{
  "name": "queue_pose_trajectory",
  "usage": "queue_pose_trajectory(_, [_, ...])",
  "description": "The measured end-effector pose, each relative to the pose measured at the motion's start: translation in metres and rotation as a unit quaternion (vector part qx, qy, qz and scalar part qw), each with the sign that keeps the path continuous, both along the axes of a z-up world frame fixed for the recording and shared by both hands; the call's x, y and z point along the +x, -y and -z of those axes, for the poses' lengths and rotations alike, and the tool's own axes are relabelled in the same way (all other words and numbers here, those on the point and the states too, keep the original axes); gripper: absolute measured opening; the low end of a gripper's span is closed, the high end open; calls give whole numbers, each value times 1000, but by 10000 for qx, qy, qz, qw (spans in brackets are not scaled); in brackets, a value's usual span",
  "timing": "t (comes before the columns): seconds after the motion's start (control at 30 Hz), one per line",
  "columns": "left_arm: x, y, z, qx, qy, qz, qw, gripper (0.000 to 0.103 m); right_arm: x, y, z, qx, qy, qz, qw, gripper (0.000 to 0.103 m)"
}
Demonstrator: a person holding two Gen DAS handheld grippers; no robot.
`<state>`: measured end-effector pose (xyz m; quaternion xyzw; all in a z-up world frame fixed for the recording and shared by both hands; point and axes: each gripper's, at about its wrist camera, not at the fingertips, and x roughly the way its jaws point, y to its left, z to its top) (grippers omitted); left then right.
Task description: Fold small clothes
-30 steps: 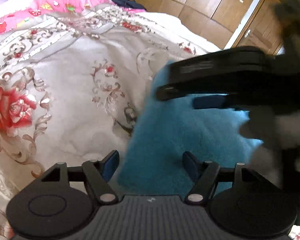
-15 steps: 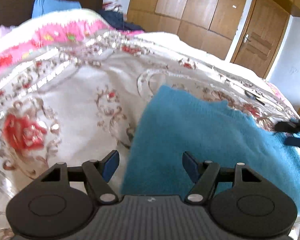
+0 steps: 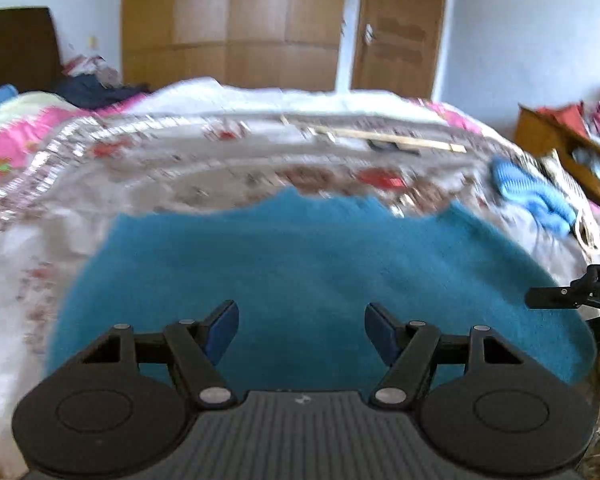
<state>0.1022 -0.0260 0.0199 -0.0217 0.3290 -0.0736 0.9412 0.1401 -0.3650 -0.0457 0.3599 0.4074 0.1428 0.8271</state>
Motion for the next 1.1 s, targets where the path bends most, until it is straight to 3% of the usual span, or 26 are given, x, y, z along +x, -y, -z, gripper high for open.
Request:
queue_pose_trajectory(0.23, [9, 20, 12, 305, -41, 58, 9995, 79, 18, -6, 16, 801, -47, -184, 9966, 65])
queue_pose_trajectory(0.3, [17, 23, 13, 300, -19, -45, 9995, 79, 17, -9, 19, 1069, -57, -177, 9941, 59])
queue_pose_trajectory(0.37, [26, 24, 13, 330, 49, -168, 9993, 79, 13, -1, 20, 1335, -110, -34, 9910, 36])
queue_pose_trajectory(0.47, [39, 32, 20, 545, 25, -247, 9982, 79, 4, 12, 21, 1820, 8, 169, 9832, 32])
queue_pose_trajectory(0.6, [47, 45, 24, 880, -58, -137, 9960, 79, 14, -3, 16, 1331, -5, 118, 9910, 36])
queue_pose_trajectory(0.67, [51, 49, 25, 1000, -41, -99, 9949, 79, 18, -6, 19, 1373, -116, 209, 9902, 41])
queue_pose_trajectory(0.8, [52, 46, 18, 960, 198, -177, 9950, 78, 10, -6, 15, 1263, -156, 329, 9913, 31])
queue_pose_trajectory(0.9, [52, 46, 21, 1432, 478, -283, 9881, 78, -1, -9, -9, 1261, 156, 384, 9911, 27])
queue_pose_trajectory(1.0, [55, 39, 38, 1331, 254, -159, 9907, 78, -7, -29, -44, 941, 490, 315, 9939, 26])
queue_pose_trajectory(1.1, [47, 46, 45, 1524, 473, -34, 9872, 71, -13, -54, -78, 581, 747, 143, 9954, 26])
